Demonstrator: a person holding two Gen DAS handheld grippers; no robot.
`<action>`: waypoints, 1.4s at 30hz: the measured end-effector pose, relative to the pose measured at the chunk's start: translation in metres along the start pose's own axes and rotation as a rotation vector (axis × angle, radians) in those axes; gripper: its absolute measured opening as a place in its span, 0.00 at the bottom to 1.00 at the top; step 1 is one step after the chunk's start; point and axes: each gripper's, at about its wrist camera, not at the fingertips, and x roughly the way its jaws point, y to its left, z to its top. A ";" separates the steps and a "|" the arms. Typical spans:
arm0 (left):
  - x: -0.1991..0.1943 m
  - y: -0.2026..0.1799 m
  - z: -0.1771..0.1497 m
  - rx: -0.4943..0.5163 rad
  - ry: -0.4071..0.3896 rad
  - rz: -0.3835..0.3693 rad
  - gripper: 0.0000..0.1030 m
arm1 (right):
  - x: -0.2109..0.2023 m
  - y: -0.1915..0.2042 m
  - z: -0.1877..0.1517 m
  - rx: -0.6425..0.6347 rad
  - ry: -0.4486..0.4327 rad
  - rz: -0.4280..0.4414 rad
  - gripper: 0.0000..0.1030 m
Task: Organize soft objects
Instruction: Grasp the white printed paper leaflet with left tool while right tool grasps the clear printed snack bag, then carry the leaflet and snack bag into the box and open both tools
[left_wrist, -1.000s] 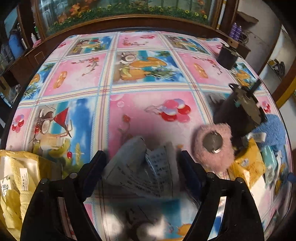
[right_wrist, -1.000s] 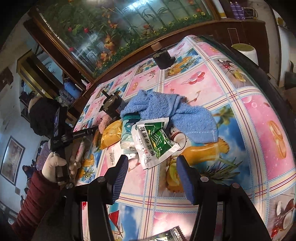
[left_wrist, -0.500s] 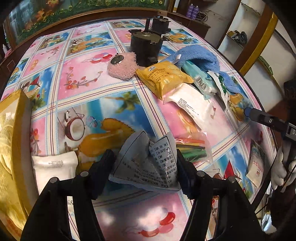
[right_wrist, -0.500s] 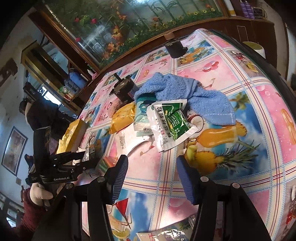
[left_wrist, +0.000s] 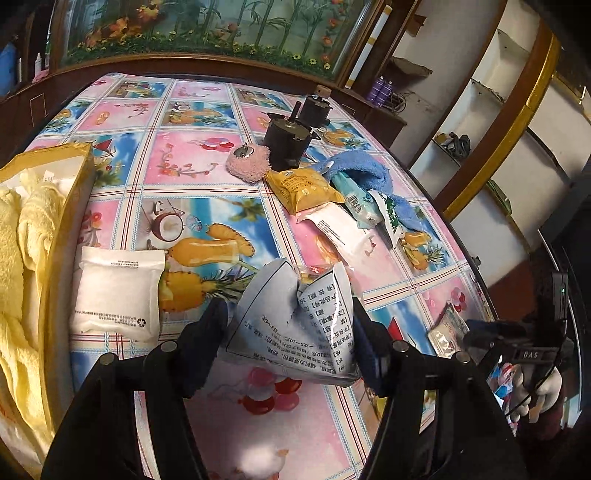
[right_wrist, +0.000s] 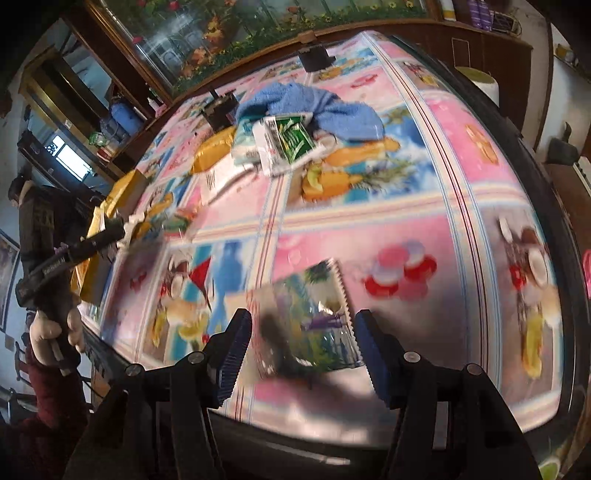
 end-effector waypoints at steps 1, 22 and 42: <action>-0.002 0.001 -0.002 -0.005 -0.005 -0.003 0.62 | -0.002 0.001 -0.007 0.004 0.007 0.007 0.62; -0.029 0.008 -0.032 -0.064 -0.079 0.005 0.62 | 0.029 0.072 0.044 -0.217 -0.096 -0.133 0.85; -0.019 0.019 -0.049 -0.089 -0.067 0.106 0.62 | 0.073 0.132 0.008 -0.277 -0.045 -0.259 0.67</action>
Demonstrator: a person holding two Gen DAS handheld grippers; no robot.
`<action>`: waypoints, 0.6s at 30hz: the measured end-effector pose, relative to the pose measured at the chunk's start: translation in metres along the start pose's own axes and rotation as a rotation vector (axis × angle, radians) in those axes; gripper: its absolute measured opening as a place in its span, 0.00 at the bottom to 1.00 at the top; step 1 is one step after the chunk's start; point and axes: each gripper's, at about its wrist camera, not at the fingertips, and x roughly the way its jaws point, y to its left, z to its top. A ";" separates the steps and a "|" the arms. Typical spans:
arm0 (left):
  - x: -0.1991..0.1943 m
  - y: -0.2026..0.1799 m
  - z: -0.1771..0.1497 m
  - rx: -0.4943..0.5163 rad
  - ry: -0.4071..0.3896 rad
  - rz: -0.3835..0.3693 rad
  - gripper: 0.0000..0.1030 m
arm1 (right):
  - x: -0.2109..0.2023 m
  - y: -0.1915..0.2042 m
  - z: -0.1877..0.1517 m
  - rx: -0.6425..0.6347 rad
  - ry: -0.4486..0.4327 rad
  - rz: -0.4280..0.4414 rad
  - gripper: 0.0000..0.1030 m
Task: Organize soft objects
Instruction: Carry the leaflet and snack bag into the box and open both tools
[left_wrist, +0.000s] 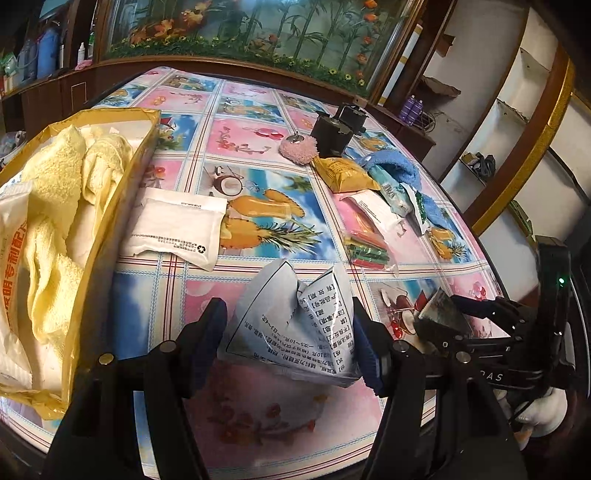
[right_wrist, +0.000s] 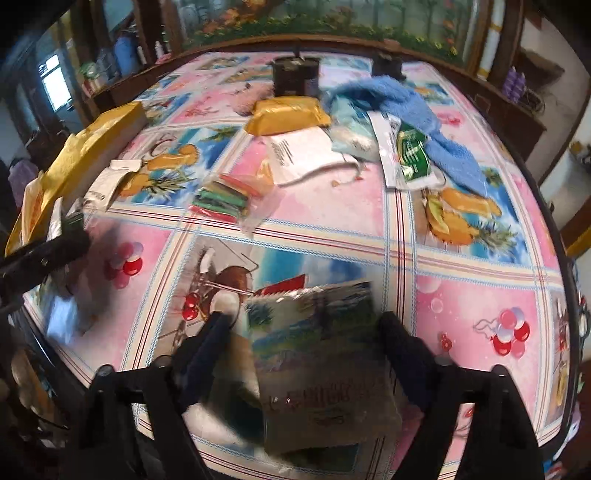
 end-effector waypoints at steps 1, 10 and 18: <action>-0.001 0.000 0.000 -0.002 -0.004 -0.002 0.62 | -0.003 0.000 -0.002 -0.005 0.007 0.010 0.65; -0.043 0.017 0.011 -0.063 -0.097 0.004 0.62 | -0.039 -0.014 0.011 0.049 -0.098 0.214 0.62; -0.103 0.069 0.028 -0.130 -0.212 0.142 0.62 | -0.046 0.039 0.063 -0.013 -0.116 0.436 0.62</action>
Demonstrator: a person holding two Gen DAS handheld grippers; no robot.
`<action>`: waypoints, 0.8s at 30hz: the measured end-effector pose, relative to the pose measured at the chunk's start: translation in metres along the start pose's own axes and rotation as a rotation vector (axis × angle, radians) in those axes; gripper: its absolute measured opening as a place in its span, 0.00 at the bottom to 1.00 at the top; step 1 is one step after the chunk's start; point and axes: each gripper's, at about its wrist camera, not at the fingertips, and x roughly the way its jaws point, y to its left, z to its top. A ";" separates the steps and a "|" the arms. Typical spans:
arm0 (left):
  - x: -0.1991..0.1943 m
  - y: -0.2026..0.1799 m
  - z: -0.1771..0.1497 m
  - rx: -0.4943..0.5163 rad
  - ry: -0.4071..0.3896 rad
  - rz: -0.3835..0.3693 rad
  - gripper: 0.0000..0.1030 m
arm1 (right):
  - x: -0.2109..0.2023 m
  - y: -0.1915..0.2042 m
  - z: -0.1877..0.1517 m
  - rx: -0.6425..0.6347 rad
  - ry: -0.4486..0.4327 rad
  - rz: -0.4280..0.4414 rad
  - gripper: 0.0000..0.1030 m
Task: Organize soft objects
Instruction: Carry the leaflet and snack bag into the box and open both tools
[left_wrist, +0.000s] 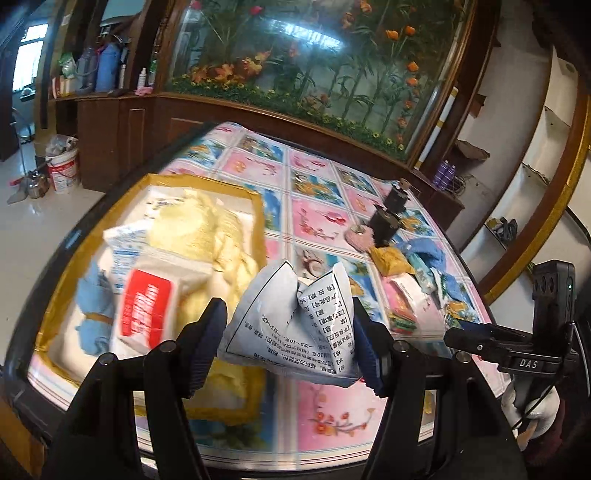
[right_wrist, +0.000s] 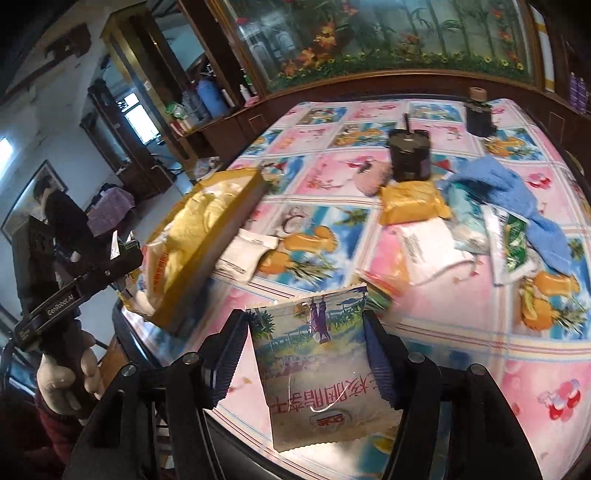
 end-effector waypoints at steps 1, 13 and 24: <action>-0.002 0.009 0.003 -0.007 -0.006 0.027 0.63 | 0.007 0.010 0.007 -0.015 0.005 0.030 0.62; 0.036 0.085 0.046 -0.021 0.033 0.224 0.63 | 0.093 0.106 0.083 -0.095 0.051 0.264 0.62; 0.064 0.125 0.057 -0.105 0.054 0.219 0.71 | 0.180 0.148 0.107 -0.069 0.134 0.314 0.62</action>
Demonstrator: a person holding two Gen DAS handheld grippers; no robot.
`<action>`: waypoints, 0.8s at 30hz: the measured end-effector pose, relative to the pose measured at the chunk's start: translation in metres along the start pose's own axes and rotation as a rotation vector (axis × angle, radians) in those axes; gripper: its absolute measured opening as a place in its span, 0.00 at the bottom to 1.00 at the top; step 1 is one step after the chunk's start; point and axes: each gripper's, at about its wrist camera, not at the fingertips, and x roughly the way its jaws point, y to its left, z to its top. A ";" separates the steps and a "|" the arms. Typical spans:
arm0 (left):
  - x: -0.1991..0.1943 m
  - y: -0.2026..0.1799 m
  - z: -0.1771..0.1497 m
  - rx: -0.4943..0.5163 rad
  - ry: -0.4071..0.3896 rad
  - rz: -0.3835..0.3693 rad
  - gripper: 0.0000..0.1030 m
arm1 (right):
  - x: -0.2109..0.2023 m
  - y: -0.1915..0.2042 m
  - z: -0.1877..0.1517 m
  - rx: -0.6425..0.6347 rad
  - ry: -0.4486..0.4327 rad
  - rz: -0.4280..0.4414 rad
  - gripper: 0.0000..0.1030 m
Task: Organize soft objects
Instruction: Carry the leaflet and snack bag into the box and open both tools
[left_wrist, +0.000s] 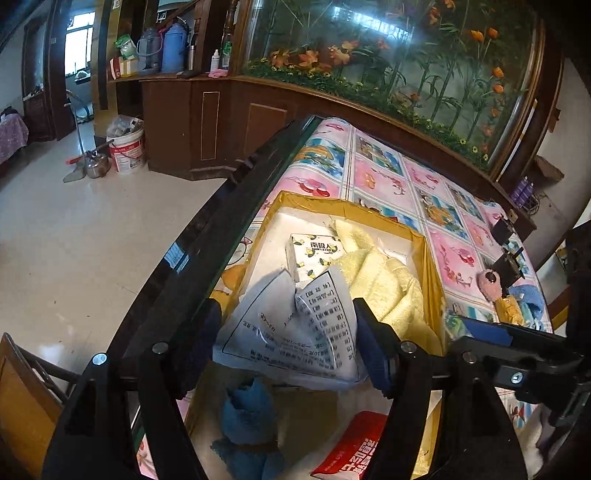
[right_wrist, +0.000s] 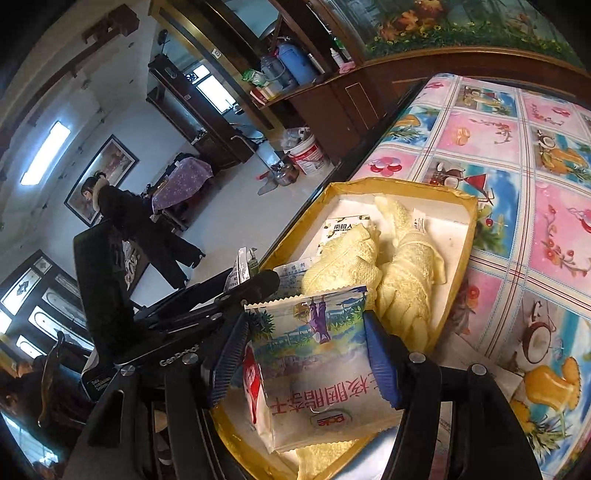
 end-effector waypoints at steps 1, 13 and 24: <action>-0.002 0.003 -0.001 -0.016 -0.007 -0.020 0.71 | 0.005 -0.003 0.001 0.007 0.004 -0.011 0.63; -0.050 0.012 -0.012 -0.101 -0.115 -0.080 0.71 | 0.007 -0.004 0.001 0.023 -0.024 -0.021 0.73; -0.081 -0.005 -0.027 -0.100 -0.153 -0.074 0.71 | 0.028 -0.007 -0.007 0.136 0.053 0.166 0.77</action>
